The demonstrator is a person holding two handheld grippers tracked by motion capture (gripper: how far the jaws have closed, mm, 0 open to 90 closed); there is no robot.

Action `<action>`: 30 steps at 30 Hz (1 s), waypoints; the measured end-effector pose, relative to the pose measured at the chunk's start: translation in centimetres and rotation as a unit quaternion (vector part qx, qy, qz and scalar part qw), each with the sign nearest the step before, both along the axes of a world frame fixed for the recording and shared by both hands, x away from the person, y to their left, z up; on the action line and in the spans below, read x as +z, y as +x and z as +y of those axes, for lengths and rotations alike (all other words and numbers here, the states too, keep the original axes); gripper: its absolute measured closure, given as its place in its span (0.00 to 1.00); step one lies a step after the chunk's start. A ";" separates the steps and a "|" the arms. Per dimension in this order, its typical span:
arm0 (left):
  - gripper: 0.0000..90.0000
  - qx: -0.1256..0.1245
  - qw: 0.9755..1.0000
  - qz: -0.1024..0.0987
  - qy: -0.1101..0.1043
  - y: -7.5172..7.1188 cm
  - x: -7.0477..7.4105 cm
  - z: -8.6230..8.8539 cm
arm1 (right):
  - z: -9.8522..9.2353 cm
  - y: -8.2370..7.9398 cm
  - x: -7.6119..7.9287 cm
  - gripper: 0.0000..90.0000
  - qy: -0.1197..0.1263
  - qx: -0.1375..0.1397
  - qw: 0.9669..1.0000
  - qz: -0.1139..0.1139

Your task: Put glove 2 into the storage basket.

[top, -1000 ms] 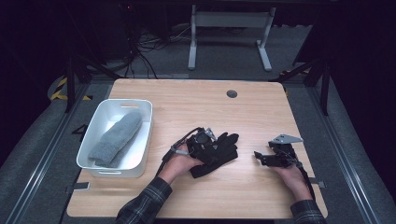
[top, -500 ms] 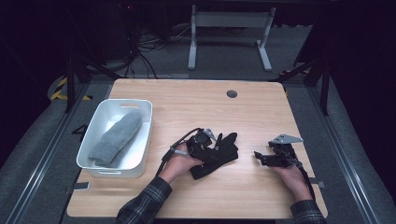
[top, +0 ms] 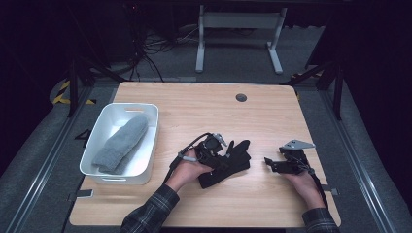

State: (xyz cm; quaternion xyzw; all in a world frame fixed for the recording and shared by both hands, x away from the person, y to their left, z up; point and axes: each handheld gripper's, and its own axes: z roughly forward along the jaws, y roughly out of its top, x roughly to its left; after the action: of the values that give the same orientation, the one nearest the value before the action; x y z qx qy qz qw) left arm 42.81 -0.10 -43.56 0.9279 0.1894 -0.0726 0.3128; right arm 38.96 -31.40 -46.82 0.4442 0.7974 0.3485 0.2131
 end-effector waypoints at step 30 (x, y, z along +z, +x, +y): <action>0.74 0.036 0.998 -0.032 -0.039 -0.8 6.2 2.8 | 0.0 0.0 0.0 0.24 0.000 0.000 1.000 0.000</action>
State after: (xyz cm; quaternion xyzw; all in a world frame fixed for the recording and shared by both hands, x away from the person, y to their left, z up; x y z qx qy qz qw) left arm 42.03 2.65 -37.33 0.9093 0.2097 -0.0385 0.3574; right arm 38.95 -31.39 -46.82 0.4441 0.7975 0.3484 0.2130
